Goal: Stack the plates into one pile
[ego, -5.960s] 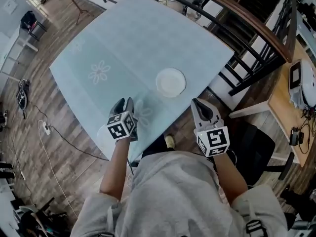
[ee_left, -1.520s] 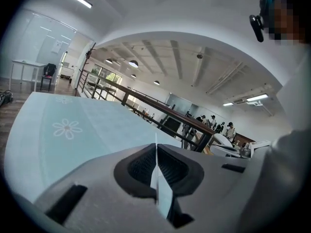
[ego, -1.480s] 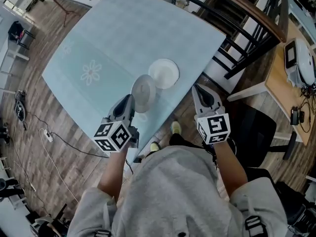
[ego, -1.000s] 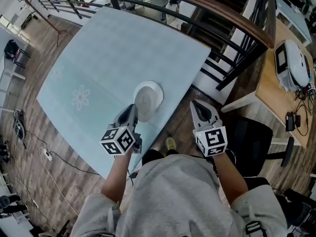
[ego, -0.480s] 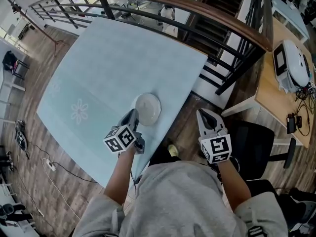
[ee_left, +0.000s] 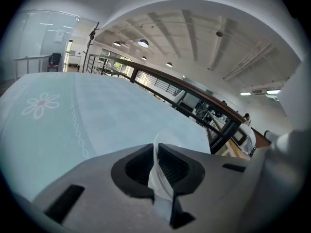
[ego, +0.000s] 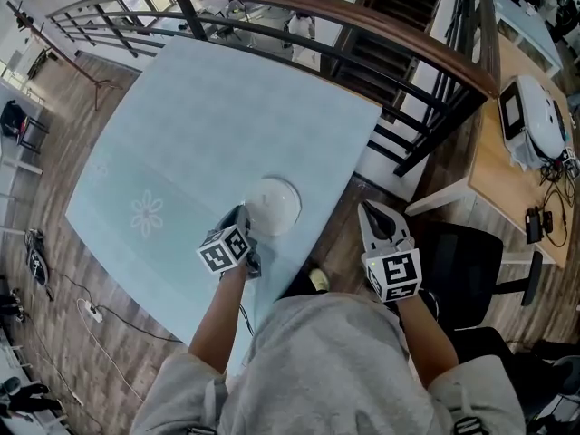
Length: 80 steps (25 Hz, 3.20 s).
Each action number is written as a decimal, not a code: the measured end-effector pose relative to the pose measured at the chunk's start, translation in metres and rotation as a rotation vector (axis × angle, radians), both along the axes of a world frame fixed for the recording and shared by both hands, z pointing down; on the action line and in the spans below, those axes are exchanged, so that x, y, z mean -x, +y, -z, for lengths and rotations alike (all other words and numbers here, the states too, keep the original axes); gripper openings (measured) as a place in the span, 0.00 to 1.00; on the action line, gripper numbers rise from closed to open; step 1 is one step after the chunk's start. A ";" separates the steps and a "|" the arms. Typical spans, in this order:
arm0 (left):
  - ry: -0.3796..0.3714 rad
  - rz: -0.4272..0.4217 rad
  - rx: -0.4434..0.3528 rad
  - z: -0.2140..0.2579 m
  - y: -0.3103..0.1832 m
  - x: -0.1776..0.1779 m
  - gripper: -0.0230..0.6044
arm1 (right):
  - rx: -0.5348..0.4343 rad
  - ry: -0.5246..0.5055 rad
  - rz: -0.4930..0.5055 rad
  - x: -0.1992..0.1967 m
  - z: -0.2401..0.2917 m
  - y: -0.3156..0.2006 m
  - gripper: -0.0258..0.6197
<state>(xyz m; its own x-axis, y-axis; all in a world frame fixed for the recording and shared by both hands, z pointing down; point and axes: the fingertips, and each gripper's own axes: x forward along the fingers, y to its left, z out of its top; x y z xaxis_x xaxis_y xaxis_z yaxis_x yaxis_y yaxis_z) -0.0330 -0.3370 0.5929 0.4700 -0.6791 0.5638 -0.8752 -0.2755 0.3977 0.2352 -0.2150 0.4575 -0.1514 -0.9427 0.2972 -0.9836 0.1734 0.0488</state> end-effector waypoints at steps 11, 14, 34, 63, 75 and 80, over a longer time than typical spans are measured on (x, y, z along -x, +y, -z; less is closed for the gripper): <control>-0.161 -0.039 0.031 -0.035 -0.001 0.010 0.10 | -0.010 0.049 -0.030 -0.008 0.008 0.009 0.08; -0.200 -0.042 0.007 -0.033 -0.001 0.015 0.18 | -0.022 0.053 -0.053 -0.021 0.014 0.013 0.08; -0.226 -0.076 -0.406 0.128 0.116 0.003 0.07 | -0.063 -0.035 0.146 0.029 0.032 0.043 0.08; -0.205 0.050 -0.393 0.154 0.318 0.161 0.07 | -0.083 -0.058 0.212 0.184 0.060 0.171 0.08; -0.208 0.048 -0.379 0.145 0.383 0.194 0.07 | -0.057 -0.045 0.170 0.201 0.046 0.235 0.08; -0.208 0.067 -0.385 0.147 0.391 0.209 0.07 | -0.067 -0.040 0.171 0.211 0.047 0.244 0.08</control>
